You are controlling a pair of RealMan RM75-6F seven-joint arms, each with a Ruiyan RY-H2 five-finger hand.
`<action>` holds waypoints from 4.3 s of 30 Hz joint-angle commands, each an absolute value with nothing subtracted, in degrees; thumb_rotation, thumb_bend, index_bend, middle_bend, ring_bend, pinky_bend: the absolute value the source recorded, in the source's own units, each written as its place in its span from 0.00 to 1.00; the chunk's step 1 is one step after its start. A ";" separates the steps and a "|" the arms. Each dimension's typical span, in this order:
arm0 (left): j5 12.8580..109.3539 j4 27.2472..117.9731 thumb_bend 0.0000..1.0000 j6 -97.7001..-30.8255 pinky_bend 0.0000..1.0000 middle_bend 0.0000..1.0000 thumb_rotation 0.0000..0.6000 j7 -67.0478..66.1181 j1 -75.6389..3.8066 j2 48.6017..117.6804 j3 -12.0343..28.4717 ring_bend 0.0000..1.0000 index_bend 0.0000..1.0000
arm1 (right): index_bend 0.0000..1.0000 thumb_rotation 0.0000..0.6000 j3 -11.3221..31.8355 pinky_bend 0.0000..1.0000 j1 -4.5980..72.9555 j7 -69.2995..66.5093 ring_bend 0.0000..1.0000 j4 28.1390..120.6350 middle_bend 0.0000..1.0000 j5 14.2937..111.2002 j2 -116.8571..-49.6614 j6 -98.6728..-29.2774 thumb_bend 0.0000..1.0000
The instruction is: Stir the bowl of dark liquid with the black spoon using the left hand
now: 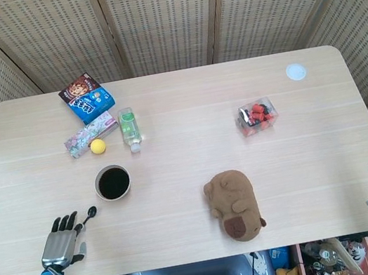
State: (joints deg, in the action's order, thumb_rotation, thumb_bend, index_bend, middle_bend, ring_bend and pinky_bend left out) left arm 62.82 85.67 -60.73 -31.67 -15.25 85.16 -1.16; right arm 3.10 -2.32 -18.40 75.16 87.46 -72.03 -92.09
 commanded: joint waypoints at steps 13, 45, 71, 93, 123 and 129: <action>60.06 81.78 0.53 -60.85 0.00 0.00 0.79 -29.94 -15.55 84.63 -0.41 0.00 0.28 | 0.33 1.00 3.13 0.21 -2.55 -17.67 0.09 75.61 0.21 87.33 -72.12 -92.03 0.30; 68.21 71.93 0.33 -68.62 0.00 0.00 1.00 -21.03 -14.84 87.64 2.58 0.00 0.38 | 0.33 1.00 3.39 0.21 -2.88 -17.89 0.09 75.46 0.21 87.06 -72.11 -92.01 0.30; 65.46 63.94 0.26 -62.95 0.00 0.01 1.00 -21.72 -18.20 94.01 5.33 0.00 0.49 | 0.33 1.00 3.56 0.21 -3.70 -17.16 0.09 76.00 0.21 86.27 -71.60 -92.22 0.30; 64.30 64.16 0.35 -60.76 0.00 0.01 1.00 -21.65 -18.81 94.61 5.35 0.00 0.51 | 0.33 1.00 3.64 0.21 -4.07 -16.74 0.09 76.20 0.21 85.82 -71.46 -91.96 0.30; 61.98 63.75 0.39 -59.08 0.00 0.01 1.00 -23.49 -19.78 95.52 5.71 0.00 0.53 | 0.33 1.00 3.61 0.21 -4.72 -17.19 0.09 75.52 0.21 85.18 -71.82 -91.45 0.30; 61.75 63.56 0.39 -58.90 0.00 0.01 1.00 -23.42 -19.83 95.68 5.71 0.00 0.54 | 0.33 1.00 3.65 0.21 -4.71 -17.11 0.09 75.53 0.21 85.19 -71.83 -91.40 0.30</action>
State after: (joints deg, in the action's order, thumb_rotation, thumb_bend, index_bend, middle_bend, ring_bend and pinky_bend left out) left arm 61.75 63.55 -58.90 -23.42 -19.83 95.68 5.72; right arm 3.65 -4.71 -17.10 75.54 85.19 -71.82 -91.39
